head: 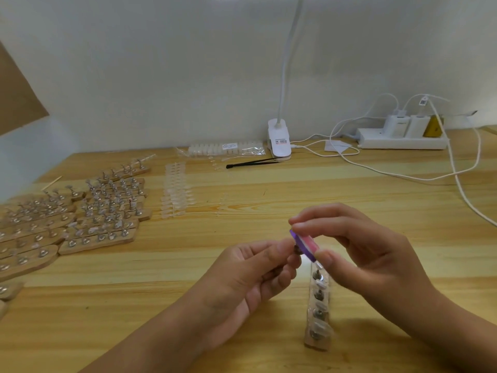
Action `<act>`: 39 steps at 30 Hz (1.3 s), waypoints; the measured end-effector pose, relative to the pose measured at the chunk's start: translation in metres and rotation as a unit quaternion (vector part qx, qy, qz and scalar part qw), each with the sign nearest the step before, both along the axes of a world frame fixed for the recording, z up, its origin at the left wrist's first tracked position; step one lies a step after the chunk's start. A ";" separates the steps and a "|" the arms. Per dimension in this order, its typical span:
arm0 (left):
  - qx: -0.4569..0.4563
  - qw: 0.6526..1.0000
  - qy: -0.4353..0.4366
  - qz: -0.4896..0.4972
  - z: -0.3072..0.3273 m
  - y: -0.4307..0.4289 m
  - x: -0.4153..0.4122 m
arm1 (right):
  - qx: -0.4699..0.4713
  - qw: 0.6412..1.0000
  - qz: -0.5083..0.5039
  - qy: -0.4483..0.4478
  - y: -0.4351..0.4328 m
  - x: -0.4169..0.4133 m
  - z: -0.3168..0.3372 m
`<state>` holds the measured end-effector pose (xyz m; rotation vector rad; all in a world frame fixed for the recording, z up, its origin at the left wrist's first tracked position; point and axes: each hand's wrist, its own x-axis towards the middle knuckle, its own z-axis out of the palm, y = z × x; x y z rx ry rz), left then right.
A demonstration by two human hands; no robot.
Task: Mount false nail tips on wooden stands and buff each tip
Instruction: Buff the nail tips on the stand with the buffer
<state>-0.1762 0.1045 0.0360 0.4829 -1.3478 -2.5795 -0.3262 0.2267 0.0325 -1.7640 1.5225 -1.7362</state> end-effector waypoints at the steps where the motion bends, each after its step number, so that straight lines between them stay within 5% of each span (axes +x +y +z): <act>1: -0.009 1.000 -0.003 -0.003 0.000 -0.001 0.001 | 0.004 1.000 0.003 -0.010 -0.001 0.000 0.002; 10: -0.083 0.995 -0.022 -0.060 -0.001 0.000 0.002 | 0.056 0.998 0.014 -0.039 -0.001 0.001 0.006; 39: -0.060 0.996 -0.022 -0.064 -0.002 0.002 0.003 | 0.064 0.996 0.055 0.000 0.003 -0.008 0.007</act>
